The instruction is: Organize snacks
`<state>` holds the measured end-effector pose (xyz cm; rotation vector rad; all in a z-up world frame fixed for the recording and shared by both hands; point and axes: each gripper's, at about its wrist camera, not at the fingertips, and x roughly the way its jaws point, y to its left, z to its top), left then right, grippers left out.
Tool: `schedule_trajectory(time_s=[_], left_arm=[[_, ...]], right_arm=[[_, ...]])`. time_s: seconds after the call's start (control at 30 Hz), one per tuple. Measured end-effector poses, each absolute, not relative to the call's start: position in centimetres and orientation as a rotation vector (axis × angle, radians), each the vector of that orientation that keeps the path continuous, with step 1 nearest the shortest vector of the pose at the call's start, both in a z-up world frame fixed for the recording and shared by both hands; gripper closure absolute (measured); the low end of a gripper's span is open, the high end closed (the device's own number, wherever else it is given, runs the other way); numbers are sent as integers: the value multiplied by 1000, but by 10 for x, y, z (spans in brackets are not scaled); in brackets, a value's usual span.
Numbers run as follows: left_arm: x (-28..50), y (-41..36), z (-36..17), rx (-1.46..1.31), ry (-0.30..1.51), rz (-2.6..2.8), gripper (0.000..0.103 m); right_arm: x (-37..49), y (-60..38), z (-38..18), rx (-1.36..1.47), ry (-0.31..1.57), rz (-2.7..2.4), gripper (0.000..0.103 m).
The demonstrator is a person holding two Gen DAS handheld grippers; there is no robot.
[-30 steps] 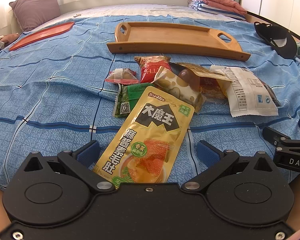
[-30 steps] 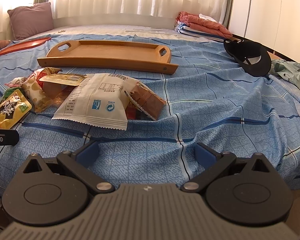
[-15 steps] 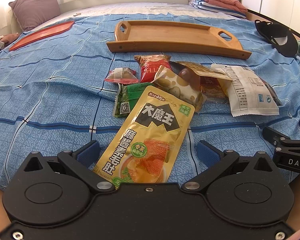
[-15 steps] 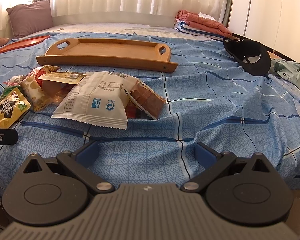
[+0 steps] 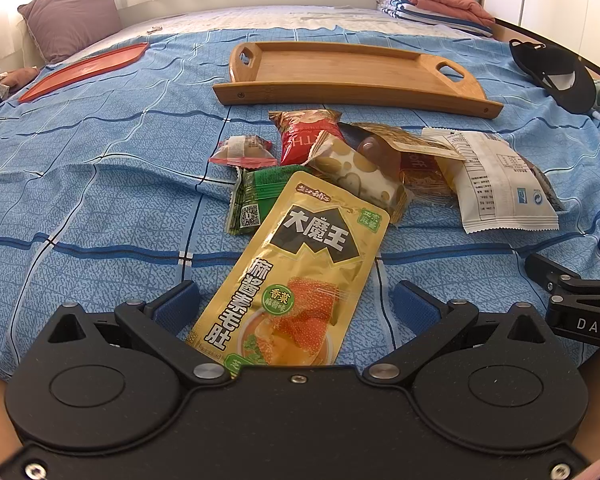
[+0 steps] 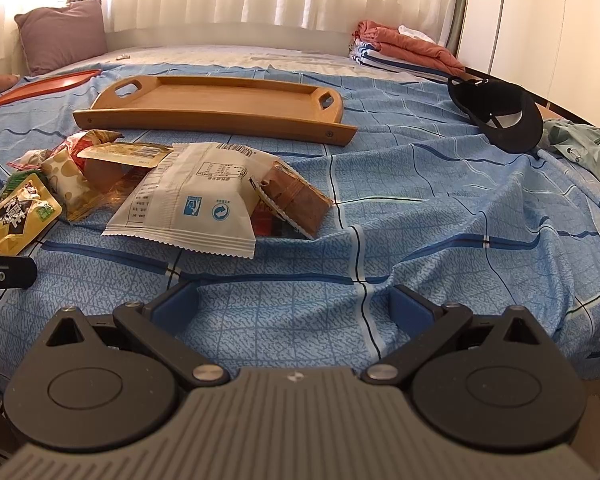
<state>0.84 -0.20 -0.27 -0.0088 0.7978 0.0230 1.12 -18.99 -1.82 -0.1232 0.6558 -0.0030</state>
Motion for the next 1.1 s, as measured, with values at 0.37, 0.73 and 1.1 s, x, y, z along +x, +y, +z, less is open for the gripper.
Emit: schedule_trajectory(time_s=[0.37,0.73,1.1], left_arm=[[8,-2,-3,-8,798,23,0],[9,-1,-2,2,788,20,0],[-4,2,4,-11,754,-23,0]], right_arm=[[12,-189,-18,-139,657,-3,0],[9,-190,-21,-110,643,-12,0],[5,-203,-8,12,640,16,0]])
